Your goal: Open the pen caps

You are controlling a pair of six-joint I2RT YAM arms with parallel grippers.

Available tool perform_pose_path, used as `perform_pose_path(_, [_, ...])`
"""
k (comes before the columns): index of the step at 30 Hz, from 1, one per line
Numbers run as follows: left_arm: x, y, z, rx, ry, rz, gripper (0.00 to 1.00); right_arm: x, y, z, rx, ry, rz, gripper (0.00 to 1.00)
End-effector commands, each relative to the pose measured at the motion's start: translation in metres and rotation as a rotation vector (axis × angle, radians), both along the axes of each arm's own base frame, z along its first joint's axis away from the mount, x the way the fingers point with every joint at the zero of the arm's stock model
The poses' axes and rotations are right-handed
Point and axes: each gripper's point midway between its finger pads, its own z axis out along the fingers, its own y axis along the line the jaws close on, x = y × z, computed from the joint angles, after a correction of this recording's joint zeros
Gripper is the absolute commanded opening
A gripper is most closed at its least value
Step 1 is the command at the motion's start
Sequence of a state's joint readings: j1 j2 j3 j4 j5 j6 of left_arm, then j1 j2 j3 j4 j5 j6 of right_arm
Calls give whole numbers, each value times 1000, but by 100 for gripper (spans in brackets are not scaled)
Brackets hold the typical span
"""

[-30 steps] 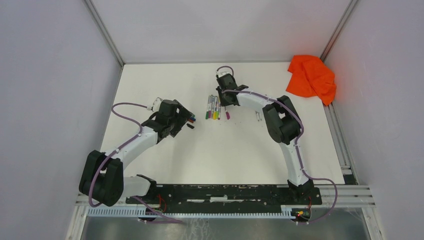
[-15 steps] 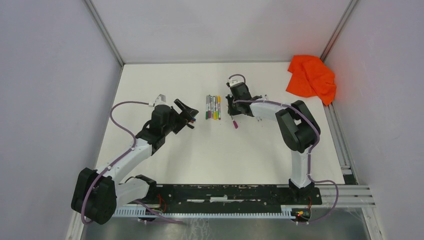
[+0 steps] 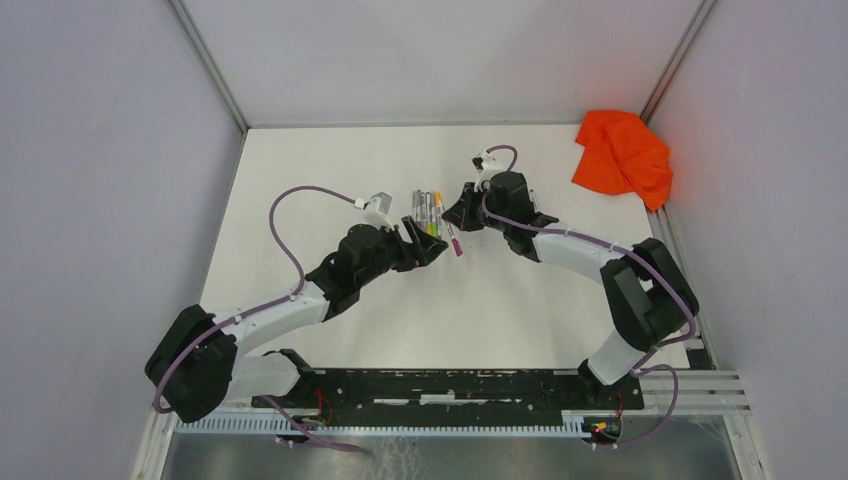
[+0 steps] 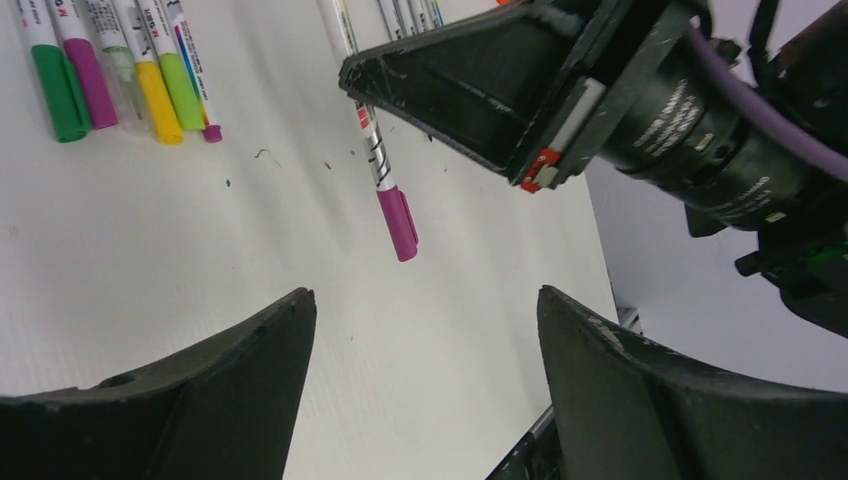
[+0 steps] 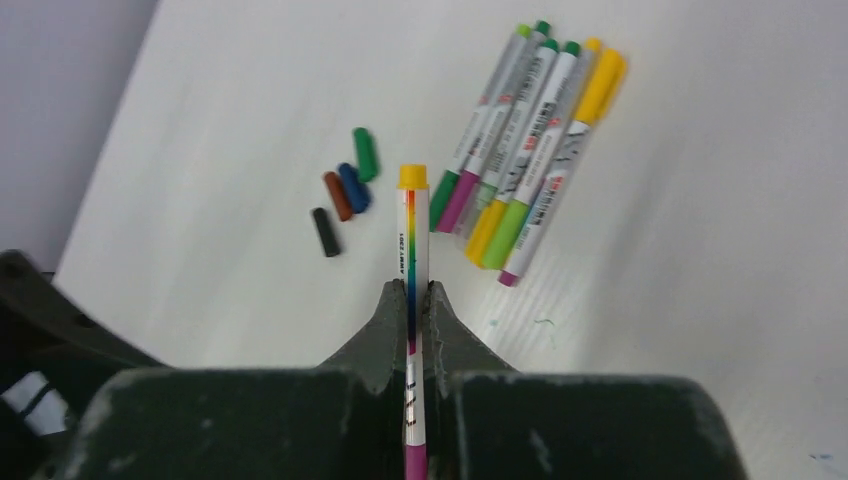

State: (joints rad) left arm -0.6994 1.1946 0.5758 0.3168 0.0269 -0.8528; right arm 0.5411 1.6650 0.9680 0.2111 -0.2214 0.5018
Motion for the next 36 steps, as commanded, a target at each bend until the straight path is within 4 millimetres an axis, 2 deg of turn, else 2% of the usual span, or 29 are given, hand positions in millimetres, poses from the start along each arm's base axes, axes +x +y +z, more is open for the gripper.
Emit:
perform_pose_path(1, [6,-10,5,13,-125,-28,82,-6,23,55,252,-85,51,0])
perform_pose_path(5, [7,-12,-1,11,-135,-28,80,-18,33,68,379,-64,92,0])
perform_pose_path(11, [11,-17,-5,9,-141,-37,77,-28,40,77,488,-41,125,0])
perform_pose_path(20, [18,-24,-16,3,-118,-31,60,-40,45,76,528,-19,144,0])
perform_pose_path(26, [21,-29,-10,-18,-126,-39,44,-45,47,74,552,-9,145,0])
perform_pose_path(34, [16,-33,-9,-26,-128,-75,3,-46,47,71,566,-9,146,0])
perform_pose_path(36, [13,-34,-8,-25,-131,-91,2,-47,47,70,557,-20,159,0])
